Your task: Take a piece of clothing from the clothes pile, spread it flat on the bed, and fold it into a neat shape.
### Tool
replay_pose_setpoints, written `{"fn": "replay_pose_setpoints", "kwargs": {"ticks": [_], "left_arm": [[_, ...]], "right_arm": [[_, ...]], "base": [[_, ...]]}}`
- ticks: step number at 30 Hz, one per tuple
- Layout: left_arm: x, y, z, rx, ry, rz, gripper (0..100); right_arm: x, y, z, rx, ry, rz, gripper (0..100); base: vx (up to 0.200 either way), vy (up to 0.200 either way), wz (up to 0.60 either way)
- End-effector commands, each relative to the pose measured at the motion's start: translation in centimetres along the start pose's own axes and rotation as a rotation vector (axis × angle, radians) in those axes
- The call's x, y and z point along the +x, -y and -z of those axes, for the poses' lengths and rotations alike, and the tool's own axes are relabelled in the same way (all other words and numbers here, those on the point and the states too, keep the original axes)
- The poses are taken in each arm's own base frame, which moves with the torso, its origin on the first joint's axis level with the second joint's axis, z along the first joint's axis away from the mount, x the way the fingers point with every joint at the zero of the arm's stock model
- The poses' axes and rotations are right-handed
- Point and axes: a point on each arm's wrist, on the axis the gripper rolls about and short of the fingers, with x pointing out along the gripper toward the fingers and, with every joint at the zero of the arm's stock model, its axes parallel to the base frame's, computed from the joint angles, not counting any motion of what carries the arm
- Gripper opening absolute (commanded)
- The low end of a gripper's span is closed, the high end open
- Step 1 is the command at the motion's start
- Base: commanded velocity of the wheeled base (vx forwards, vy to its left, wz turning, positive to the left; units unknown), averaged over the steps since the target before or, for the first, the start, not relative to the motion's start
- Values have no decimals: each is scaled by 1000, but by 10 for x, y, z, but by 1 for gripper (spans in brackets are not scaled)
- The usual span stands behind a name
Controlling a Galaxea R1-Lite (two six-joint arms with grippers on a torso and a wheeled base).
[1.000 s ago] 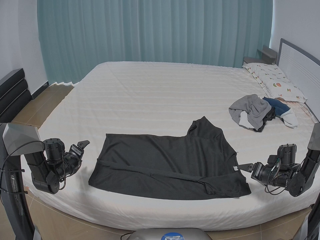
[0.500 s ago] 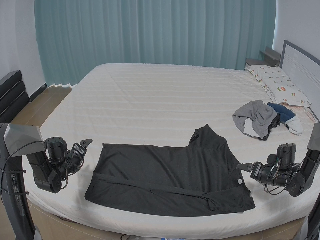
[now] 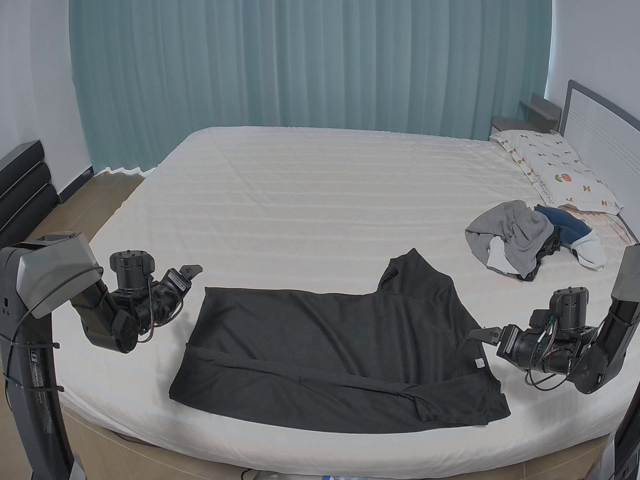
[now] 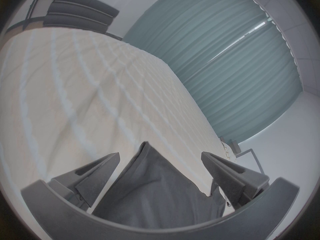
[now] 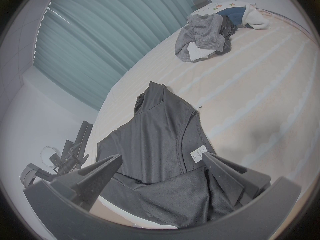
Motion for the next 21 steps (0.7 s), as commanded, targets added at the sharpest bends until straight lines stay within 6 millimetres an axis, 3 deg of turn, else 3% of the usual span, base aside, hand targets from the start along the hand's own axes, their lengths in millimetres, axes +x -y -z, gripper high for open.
{"fn": "replay_pose_setpoints", "kwargs": {"ticks": [1,5,13,21], "left_arm": [[45,-5,3,115,-17,-3,100],[66,-3,10,221,-69,-18,100],[94,1,23,277,-104,-19,100],[94,-5,29,314,-90,-25,100]], "right_arm": [[-1,0,2,1,-3,4,100],[-1,2,2,5,-10,10,100],[-2,2,3,5,-6,17,100],[-2,4,3,7,-6,24,100]], "base": [[0,0,0],[0,0,0],[0,0,0],[0,0,0]]}}
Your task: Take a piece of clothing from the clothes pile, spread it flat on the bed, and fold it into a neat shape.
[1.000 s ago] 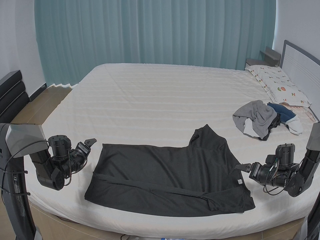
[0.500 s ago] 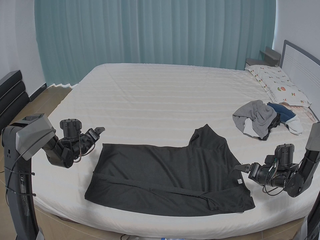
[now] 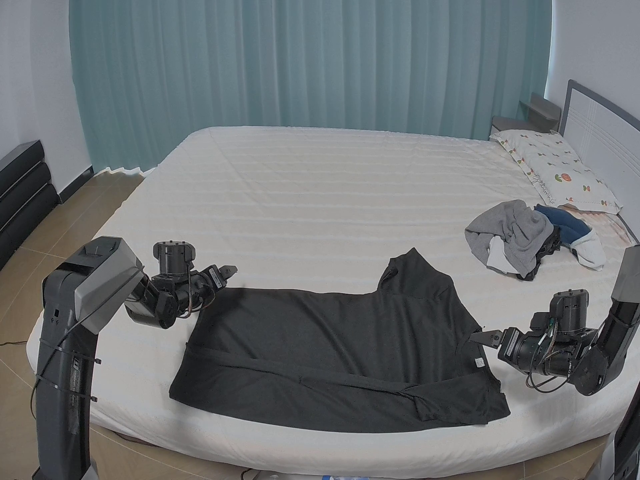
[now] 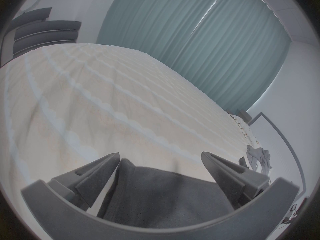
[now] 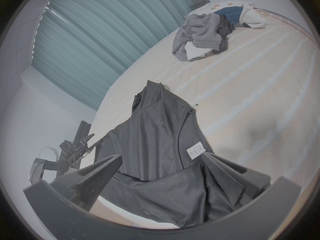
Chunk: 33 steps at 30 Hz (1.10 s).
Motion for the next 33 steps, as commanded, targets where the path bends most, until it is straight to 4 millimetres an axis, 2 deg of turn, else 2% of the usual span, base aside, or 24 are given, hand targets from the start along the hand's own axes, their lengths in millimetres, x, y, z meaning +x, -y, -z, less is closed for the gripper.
{"fn": "replay_pose_setpoints", "kwargs": {"ticks": [1,6,7,10,12,17,22,26,29,30,31,33], "left_arm": [[5,-6,11,0,-20,-11,100],[3,-5,8,2,1,-27,100],[3,-5,7,2,5,-34,0],[2,-6,8,0,9,-46,0],[1,-7,8,0,21,-49,0],[-2,-6,8,4,73,-19,0],[-11,-4,5,-5,91,-24,0],[-13,-4,7,-45,86,-28,0],[-14,-5,4,-72,92,-27,0],[-14,-5,4,-72,92,-27,0],[-15,-5,2,-93,93,-27,0],[-16,-6,4,-110,87,-33,0]], "right_arm": [[0,1,0,1,-2,3,100],[0,1,0,2,-2,3,100],[1,0,-1,0,2,0,100],[2,-1,-3,-2,11,-7,100],[6,-4,-13,-6,42,-21,100],[26,-7,-26,-11,48,-25,100],[62,-11,-43,-17,56,-20,100],[110,-12,-58,-22,67,24,100],[132,-15,-71,-25,85,39,100],[132,-15,-71,-25,85,39,100],[145,-19,-82,-27,89,40,100],[157,-21,-90,-23,84,48,100]], "base": [[0,0,0],[0,0,0],[0,0,0],[0,0,0],[0,0,0],[0,0,0],[0,0,0],[0,0,0],[0,0,0],[0,0,0],[0,0,0],[0,0,0]]}}
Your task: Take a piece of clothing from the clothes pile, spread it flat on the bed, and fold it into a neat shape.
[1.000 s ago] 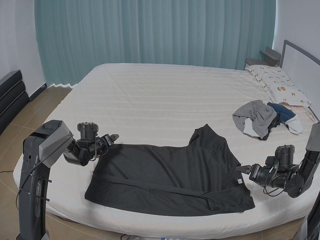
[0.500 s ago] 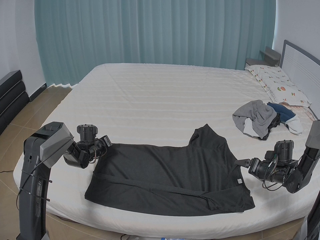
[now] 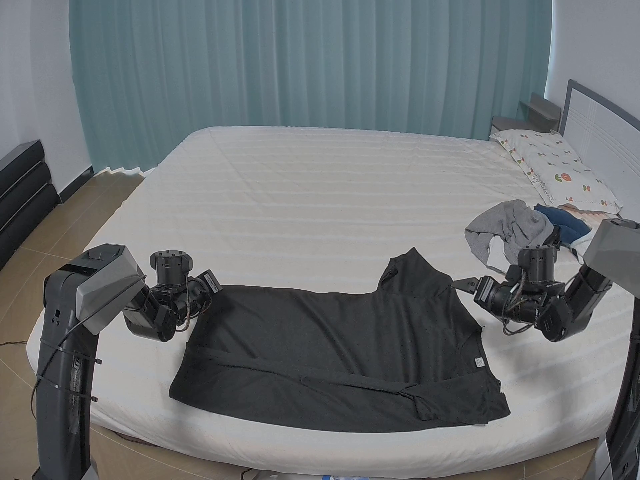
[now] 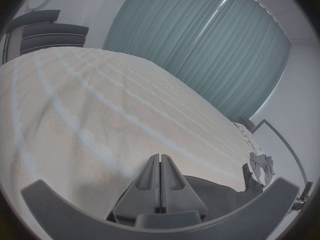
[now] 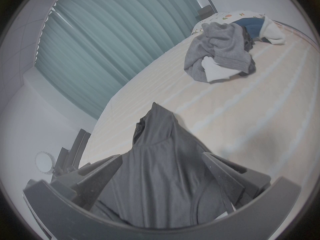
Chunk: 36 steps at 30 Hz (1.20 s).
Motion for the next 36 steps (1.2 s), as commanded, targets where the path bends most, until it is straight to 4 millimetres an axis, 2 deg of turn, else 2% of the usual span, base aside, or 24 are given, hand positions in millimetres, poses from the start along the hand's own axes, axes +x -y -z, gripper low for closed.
{"fn": "replay_pose_setpoints", "kwargs": {"ticks": [1,8,12,27,28,36], "left_arm": [[-8,0,-3,-64,-1,-7,0],[-10,1,-5,-67,0,-4,0],[-10,-1,-2,-68,-9,-13,0],[-10,-3,-2,-69,-11,-16,0],[-10,-3,-2,-69,-11,-16,0],[-11,-2,-3,-69,-9,-15,0]], "right_arm": [[68,7,-5,10,-50,71,100],[108,14,11,-6,-30,131,100],[120,17,11,-13,29,117,100],[123,9,-2,-15,107,87,100],[123,9,-2,-14,115,83,0],[118,7,-8,-7,144,84,0]], "base": [[0,0,0],[0,0,0],[0,0,0],[0,0,0],[0,0,0],[0,0,0]]}}
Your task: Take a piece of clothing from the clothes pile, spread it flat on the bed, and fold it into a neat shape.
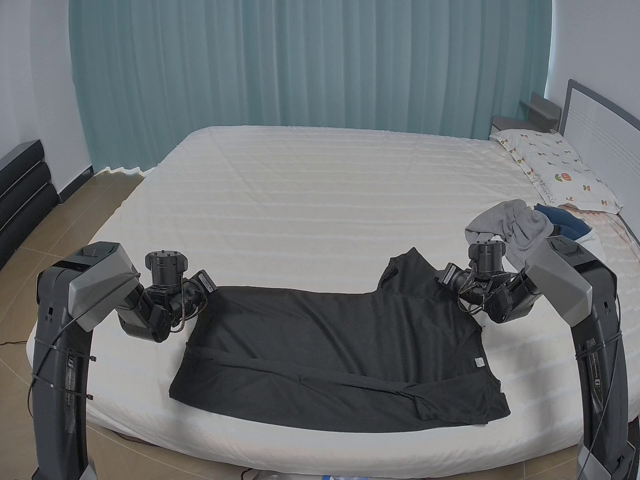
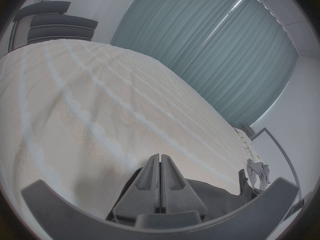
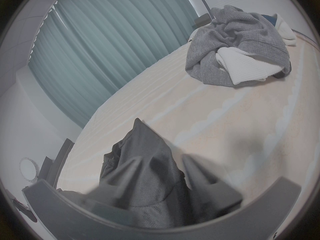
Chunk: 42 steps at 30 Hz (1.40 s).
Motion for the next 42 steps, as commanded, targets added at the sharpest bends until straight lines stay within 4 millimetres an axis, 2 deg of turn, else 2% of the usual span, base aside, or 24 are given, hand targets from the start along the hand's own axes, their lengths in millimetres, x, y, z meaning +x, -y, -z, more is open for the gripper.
{"fn": "replay_pose_setpoints", "kwargs": {"ticks": [1,7,13,21,33,38,42], "left_arm": [[0,1,-1,0,2,2,0],[-2,0,-7,-4,18,2,0],[-10,6,-22,-4,50,11,0],[-9,9,-25,9,24,-2,0],[-7,7,-24,8,19,2,0],[-7,6,-24,6,14,3,0],[-9,3,-26,2,18,-5,0]], "right_arm": [[-3,-3,-5,3,11,-2,0],[-13,-6,-13,56,20,-6,0],[-38,0,-18,74,-23,-17,0],[-48,3,-34,85,69,-70,0],[-51,0,-40,119,108,-99,0],[-54,4,-33,119,88,-87,0],[-62,4,-40,123,89,-95,0]], "base": [[0,0,0],[0,0,0],[0,0,0],[0,0,0],[0,0,0],[0,0,0],[0,0,0]]}}
